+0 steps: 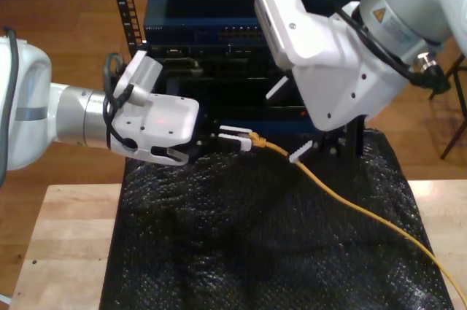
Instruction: Grab the cable and plug it in
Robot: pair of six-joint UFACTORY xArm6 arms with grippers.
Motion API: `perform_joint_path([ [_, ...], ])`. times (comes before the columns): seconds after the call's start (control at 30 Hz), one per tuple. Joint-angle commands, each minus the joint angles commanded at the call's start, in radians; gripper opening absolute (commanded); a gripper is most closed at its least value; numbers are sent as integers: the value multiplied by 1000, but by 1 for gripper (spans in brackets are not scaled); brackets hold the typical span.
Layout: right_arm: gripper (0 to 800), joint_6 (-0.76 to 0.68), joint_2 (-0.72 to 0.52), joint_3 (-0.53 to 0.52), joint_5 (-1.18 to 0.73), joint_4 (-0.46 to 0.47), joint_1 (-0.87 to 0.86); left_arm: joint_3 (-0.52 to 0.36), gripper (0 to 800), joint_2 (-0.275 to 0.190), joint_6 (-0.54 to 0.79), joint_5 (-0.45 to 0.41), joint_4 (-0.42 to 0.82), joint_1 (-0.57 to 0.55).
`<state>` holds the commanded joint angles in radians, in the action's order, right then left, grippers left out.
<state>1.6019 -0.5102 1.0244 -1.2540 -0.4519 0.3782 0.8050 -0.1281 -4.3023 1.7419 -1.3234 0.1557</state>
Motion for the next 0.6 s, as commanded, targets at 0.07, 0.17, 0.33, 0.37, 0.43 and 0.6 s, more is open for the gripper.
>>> perform_joint_path([
  [0.07, 798, 0, -15, -3, 2, -2, 0, 0, 11, 2, 0, 8, -3, 11],
  [0.17, 798, 0, -29, -5, 3, -2, 0, 0, 11, 3, -15, 18, -11, 25],
  [0.33, 797, 5, -52, -18, 44, -17, 12, 0, 11, 20, -40, 95, -48, 44],
  [0.37, 797, 5, -64, -31, 64, -20, 20, 0, 11, 25, -46, 107, -55, 57],
  [0.43, 796, 8, -86, -60, 107, -20, 41, 0, 11, 31, -54, 123, -66, 75],
  [0.6, 792, 35, -103, -81, 178, -21, 81, 0, 11, 41, -66, 189, -95, 104],
])
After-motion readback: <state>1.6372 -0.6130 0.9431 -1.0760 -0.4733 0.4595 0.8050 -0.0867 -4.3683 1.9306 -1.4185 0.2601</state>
